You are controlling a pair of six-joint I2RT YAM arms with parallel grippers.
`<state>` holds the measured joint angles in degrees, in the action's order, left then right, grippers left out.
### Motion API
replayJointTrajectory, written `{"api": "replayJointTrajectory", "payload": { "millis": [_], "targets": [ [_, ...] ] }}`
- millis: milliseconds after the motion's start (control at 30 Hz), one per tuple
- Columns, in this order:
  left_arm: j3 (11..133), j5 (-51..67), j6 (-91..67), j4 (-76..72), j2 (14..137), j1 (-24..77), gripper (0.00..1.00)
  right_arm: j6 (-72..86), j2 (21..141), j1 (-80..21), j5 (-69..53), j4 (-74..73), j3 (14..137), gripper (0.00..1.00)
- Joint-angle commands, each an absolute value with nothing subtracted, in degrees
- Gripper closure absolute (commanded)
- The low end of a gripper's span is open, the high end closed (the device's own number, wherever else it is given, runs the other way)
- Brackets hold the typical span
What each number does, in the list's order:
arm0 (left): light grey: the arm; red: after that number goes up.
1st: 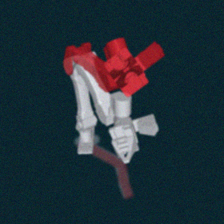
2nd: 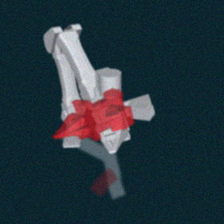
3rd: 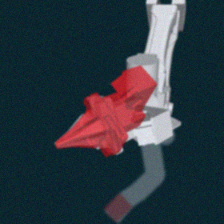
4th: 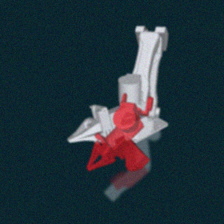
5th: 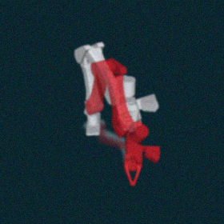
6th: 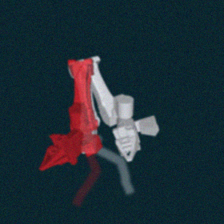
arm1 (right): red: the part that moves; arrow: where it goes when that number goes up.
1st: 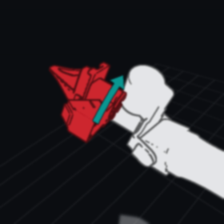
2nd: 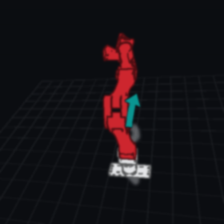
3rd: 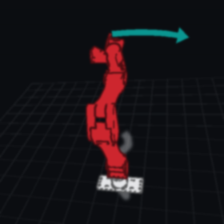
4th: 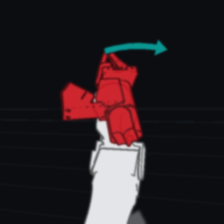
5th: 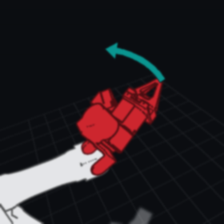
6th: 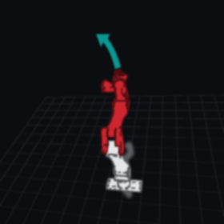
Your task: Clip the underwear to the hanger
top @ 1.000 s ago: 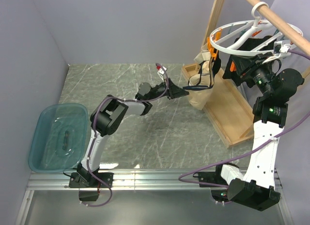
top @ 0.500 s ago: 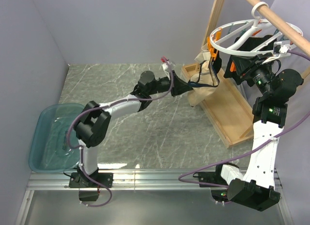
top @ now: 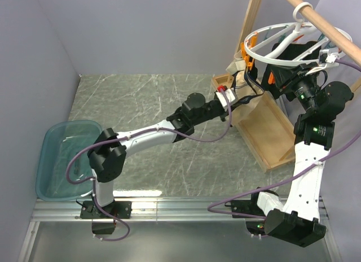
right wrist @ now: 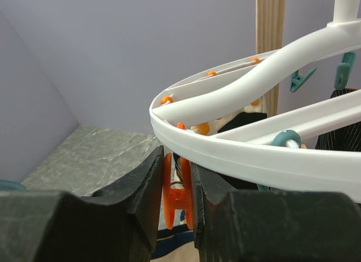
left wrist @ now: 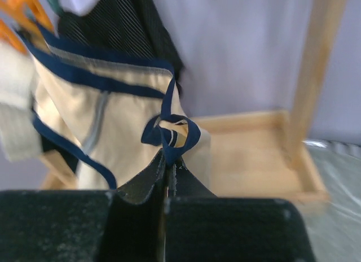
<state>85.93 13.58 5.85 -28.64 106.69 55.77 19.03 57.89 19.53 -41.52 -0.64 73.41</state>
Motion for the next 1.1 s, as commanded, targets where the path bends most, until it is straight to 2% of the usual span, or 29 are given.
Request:
{"api": "replayJointTrajectory", "payload": {
  "millis": [0,233,1067],
  "targets": [
    [90.17,3.61,15.54,-36.97,108.97,57.91,1.0,19.86,55.72,19.34,-44.56,-0.88,72.6,1.0],
    [97.81,1.67,17.22,-38.93,114.34,59.32,1.0,21.36,55.37,19.16,-45.35,-0.44,71.72,1.0],
    [109.24,3.43,17.05,-41.48,122.52,62.23,1.0,24.61,55.02,17.84,-45.26,1.93,69.0,1.0]
  ]
}}
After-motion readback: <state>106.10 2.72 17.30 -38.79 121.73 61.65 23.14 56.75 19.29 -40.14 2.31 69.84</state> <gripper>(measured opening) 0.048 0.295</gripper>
